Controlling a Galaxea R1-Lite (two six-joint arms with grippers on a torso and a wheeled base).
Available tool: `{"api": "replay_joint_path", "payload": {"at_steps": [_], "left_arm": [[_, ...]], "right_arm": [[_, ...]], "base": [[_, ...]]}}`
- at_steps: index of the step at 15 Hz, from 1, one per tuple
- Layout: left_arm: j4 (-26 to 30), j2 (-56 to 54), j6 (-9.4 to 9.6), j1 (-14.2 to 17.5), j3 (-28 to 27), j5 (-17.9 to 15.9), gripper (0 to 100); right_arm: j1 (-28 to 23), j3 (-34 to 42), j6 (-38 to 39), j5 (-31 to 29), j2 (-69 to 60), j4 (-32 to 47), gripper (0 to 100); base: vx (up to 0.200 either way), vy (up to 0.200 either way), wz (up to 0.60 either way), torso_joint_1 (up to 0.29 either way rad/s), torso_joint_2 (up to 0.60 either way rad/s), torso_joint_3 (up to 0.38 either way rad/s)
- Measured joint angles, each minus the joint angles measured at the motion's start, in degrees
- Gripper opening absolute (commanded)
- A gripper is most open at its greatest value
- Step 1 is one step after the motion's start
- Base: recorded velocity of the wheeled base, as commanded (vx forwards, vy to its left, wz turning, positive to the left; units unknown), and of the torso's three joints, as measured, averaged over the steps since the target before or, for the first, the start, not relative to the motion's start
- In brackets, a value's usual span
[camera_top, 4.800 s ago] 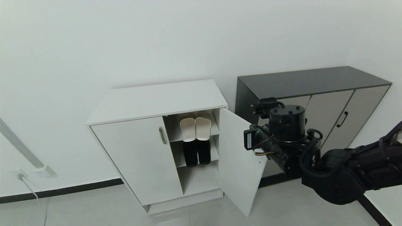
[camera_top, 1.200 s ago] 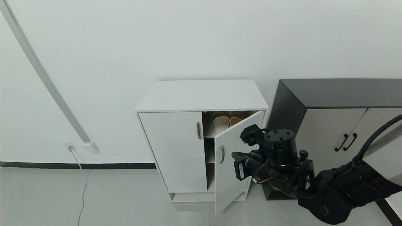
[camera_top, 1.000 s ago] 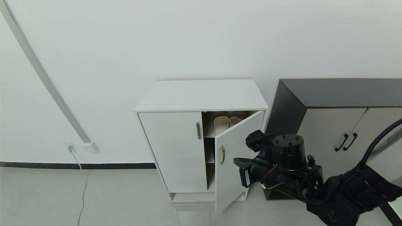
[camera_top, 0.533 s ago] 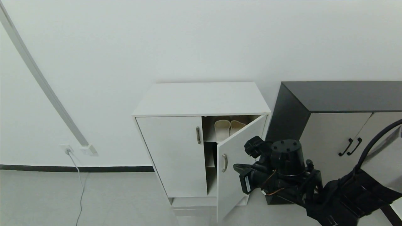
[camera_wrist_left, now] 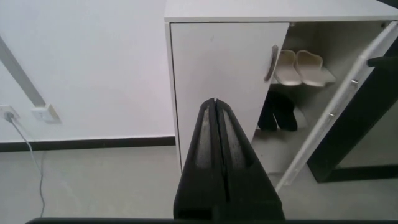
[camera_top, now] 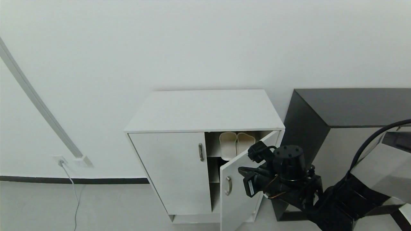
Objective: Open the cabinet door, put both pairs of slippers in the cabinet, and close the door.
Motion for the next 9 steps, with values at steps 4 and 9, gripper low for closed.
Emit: {"api": "replay_joint_path", "payload": {"at_steps": [4,9], "left_arm": [[-0.01,0.00,-0.02,-0.01,0.00,-0.02,0],[-0.01,0.00,-0.02,0.00,0.00,0.00,0]], "right_arm": [[-0.02,0.13,-0.10,-0.16,1.06,-0.13,0],[-0.09,-1.29,-0.85,-4.02,4.16,-2.28,0]], "base": [[0.000,0.000,0.00,0.000,0.00,0.000],[0.000,0.000,0.00,0.000,0.00,0.000]]}}
